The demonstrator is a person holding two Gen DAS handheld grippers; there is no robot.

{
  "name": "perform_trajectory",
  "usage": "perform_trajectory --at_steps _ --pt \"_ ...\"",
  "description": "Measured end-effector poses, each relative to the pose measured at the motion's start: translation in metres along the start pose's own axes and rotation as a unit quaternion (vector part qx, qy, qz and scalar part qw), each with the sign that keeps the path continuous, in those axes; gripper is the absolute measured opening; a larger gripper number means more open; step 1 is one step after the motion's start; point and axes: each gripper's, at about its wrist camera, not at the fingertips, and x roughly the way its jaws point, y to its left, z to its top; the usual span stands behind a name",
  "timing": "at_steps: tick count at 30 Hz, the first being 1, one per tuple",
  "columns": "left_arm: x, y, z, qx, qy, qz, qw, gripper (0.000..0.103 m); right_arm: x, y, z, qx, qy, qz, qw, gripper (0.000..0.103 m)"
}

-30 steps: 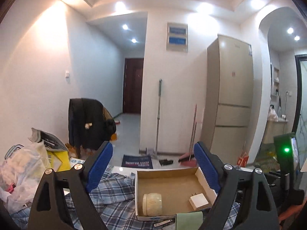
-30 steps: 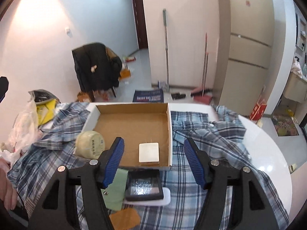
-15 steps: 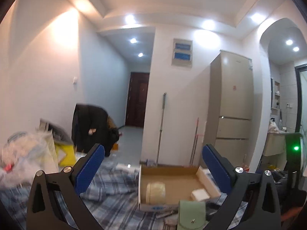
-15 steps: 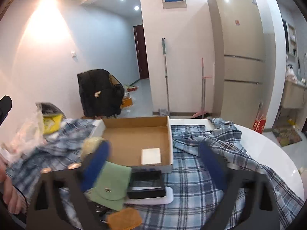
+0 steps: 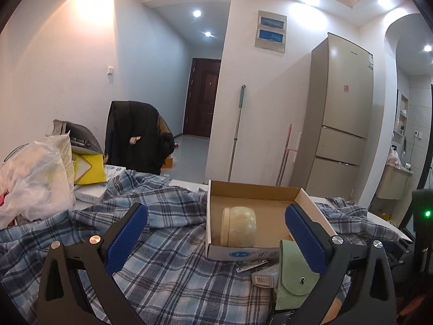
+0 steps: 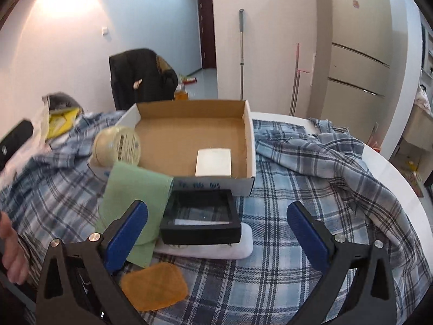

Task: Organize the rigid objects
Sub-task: 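Lift both grippers up out of the box, then grasp the black square frame with the right gripper and lift it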

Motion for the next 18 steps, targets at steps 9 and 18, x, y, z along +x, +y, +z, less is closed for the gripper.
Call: perform_trajectory --at_steps 9,18 --pt "-0.002 -0.003 -0.002 0.006 -0.004 0.005 1.0 0.103 0.016 0.002 -0.005 -0.007 0.039 0.01 0.999 0.085" --pt "-0.002 -0.005 -0.002 0.01 -0.002 0.005 0.9999 0.103 0.013 0.003 -0.006 -0.01 0.069 0.013 0.998 0.069"
